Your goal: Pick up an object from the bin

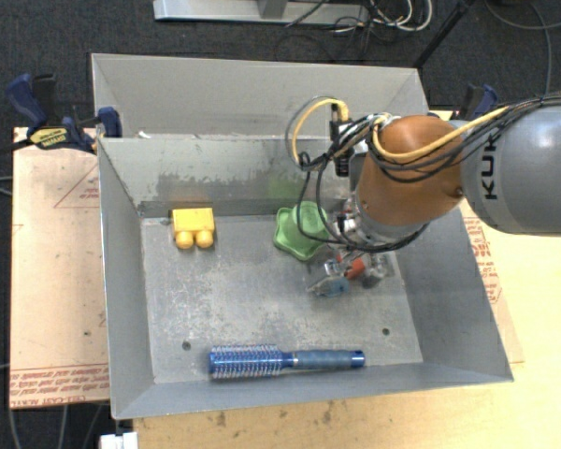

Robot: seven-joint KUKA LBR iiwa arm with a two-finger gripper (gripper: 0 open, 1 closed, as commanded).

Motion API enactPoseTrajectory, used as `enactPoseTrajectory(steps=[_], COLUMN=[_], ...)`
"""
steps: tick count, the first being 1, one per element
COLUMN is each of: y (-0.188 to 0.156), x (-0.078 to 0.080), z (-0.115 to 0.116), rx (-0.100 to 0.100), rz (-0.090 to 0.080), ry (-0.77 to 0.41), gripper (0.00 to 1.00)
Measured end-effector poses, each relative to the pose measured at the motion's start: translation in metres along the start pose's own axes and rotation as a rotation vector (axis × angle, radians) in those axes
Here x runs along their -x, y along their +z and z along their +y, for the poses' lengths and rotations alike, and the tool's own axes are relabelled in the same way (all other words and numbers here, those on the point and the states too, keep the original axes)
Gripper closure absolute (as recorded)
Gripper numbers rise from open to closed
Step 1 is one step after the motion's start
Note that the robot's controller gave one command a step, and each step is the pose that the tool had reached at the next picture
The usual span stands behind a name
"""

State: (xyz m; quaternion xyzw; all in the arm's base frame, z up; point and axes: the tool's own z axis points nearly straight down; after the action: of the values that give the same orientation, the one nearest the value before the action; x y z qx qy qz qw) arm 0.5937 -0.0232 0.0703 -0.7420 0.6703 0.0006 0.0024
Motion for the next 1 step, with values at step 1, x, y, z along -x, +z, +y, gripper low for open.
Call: enactPoseTrajectory(steps=[1], y=[-0.0011], x=[-0.0021], z=[-0.0005], rx=[0.000], rz=[0.003], ry=[0.002], gripper=[1.00])
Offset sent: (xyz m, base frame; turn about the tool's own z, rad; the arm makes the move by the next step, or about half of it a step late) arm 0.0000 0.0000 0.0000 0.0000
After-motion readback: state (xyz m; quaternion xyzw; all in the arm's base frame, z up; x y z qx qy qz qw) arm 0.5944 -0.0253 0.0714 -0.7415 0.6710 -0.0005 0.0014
